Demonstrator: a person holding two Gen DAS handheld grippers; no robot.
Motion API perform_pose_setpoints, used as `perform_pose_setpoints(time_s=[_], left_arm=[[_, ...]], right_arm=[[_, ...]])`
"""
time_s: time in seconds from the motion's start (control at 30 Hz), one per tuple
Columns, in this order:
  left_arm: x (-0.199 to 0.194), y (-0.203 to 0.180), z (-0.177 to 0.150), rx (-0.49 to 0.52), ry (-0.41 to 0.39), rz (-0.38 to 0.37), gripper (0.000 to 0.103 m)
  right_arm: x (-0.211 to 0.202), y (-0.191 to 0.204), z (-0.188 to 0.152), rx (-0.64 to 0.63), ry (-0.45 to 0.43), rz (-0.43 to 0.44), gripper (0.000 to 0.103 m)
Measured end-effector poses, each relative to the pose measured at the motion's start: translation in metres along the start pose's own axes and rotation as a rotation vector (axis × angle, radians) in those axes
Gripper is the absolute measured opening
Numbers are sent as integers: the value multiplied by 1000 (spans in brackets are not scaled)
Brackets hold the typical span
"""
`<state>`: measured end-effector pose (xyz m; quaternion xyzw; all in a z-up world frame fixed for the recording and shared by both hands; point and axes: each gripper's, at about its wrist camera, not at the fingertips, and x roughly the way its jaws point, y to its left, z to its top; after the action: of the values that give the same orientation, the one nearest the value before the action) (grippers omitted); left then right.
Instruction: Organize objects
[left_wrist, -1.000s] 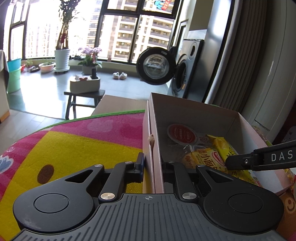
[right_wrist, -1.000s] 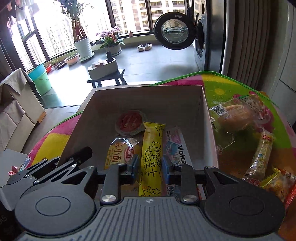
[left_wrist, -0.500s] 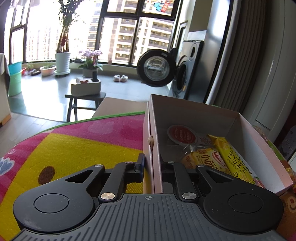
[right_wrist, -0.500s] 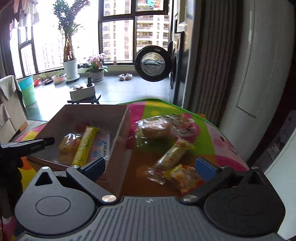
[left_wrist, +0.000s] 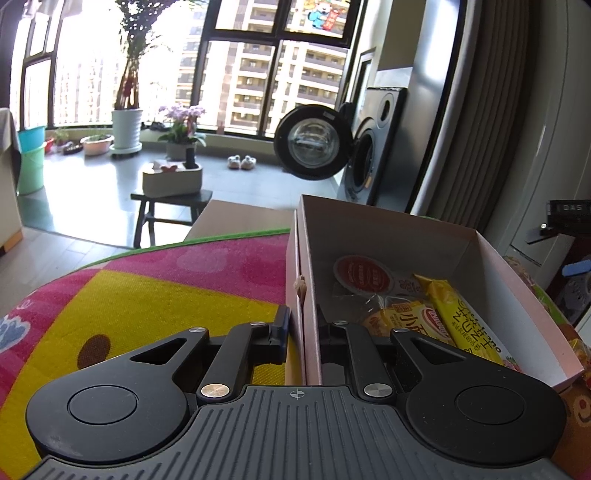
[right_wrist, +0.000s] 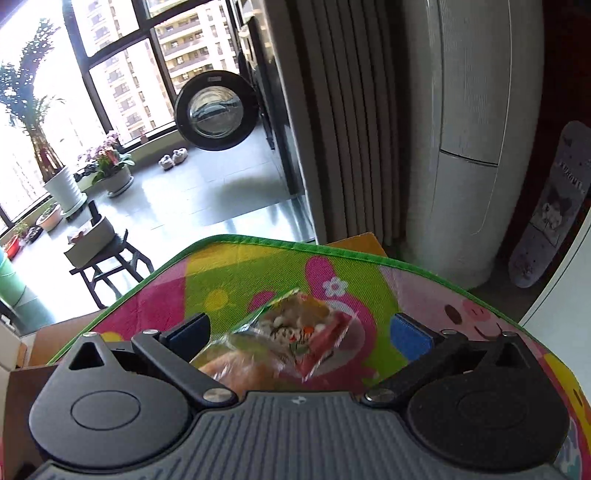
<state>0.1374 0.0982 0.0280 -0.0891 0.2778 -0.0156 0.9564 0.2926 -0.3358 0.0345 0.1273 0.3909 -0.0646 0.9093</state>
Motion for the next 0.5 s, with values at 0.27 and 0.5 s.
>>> perform_pose_setpoints(time_s=[0.27,0.5], left_arm=[[0,3,0,-8,2,-8,14],[0,3,0,-9,4,-10,14]], right_arm=[[54,21,-6,-64,84,13,80],[6,9,-28,-199,158,80,60]])
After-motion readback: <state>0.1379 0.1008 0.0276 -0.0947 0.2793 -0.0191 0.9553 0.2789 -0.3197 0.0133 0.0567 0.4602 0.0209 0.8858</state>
